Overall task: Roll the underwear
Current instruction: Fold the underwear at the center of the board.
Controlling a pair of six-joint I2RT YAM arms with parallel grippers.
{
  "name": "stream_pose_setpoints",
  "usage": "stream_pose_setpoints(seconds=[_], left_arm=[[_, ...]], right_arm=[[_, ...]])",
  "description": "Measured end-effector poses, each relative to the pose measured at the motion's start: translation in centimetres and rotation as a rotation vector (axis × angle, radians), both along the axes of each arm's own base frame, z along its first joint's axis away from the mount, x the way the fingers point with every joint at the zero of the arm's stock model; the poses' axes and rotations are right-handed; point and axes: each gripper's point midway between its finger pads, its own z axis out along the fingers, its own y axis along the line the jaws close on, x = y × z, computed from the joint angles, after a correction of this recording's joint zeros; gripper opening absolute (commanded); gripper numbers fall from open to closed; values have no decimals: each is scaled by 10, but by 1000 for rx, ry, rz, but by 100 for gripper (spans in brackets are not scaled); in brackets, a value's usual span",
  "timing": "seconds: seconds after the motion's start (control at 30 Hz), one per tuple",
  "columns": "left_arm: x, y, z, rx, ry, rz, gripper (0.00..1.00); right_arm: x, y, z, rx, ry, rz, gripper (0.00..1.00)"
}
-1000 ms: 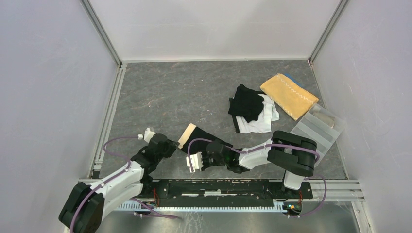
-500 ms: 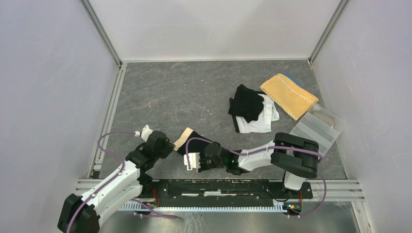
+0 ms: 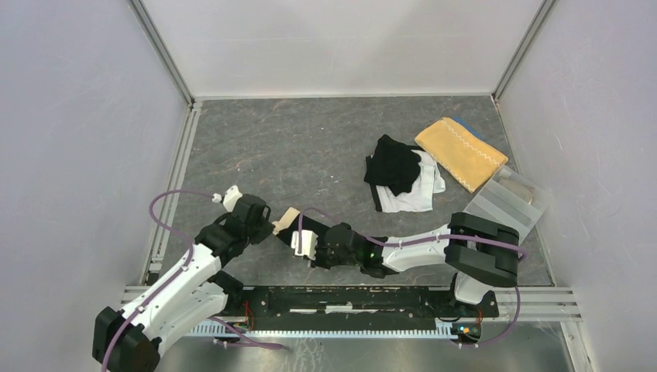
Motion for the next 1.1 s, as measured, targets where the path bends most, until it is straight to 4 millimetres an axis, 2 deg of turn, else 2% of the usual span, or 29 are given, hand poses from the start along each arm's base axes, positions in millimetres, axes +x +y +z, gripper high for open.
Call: stream_pose_setpoints(seconds=[0.23,0.53,0.63,0.77,1.1], left_arm=[[9,-3,3,54,34,-27,2],[25,-10,-4,108,67,-66,2],[33,-14,-3,113,67,-74,2],[43,-21,0,108,57,-78,2],[74,-42,-1,121,96,-89,2]], right_arm=[[9,-1,6,27,72,-77,0],[44,-17,-1,49,363,-231,1],[46,-21,-4,47,414,-247,1],[46,-21,-3,53,439,-252,1],[63,-33,-4,67,451,-308,0]])
